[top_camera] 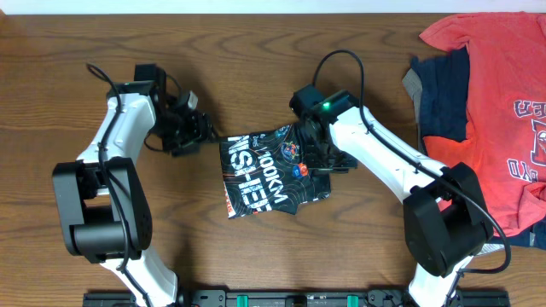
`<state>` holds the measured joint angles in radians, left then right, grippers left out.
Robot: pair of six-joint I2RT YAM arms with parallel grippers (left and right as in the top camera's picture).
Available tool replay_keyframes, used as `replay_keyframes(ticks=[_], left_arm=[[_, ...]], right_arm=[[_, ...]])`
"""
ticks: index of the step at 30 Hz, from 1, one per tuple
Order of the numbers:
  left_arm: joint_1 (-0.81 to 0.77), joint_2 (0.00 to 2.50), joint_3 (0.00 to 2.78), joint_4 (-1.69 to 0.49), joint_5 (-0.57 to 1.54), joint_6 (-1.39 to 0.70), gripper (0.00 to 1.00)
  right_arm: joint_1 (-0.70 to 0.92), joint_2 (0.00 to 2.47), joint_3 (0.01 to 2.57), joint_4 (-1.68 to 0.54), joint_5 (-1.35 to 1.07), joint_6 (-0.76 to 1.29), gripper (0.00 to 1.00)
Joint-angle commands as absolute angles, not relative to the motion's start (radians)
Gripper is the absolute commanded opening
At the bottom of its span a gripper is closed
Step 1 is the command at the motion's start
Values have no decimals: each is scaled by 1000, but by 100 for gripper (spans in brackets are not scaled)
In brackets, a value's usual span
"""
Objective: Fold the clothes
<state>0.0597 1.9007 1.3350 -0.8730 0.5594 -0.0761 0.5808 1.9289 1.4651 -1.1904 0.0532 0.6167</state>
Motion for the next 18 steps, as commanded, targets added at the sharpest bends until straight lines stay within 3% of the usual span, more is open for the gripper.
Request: replay_keyframes(ticks=[1, 7, 12, 18], left_arm=[[23, 1900, 1363, -798, 594, -37, 63], [-76, 1903, 1363, -663, 506, -38, 63], [-135, 1911, 1362, -648, 375, -38, 63], [-154, 1944, 1362, -640, 372, -38, 63]], right_arm=[[577, 1919, 1468, -1185, -125, 548, 24], [577, 1920, 1467, -1182, -190, 548, 23], [581, 1920, 1438, -1172, -214, 540, 22], [581, 1920, 1332, -1091, -225, 541, 20]])
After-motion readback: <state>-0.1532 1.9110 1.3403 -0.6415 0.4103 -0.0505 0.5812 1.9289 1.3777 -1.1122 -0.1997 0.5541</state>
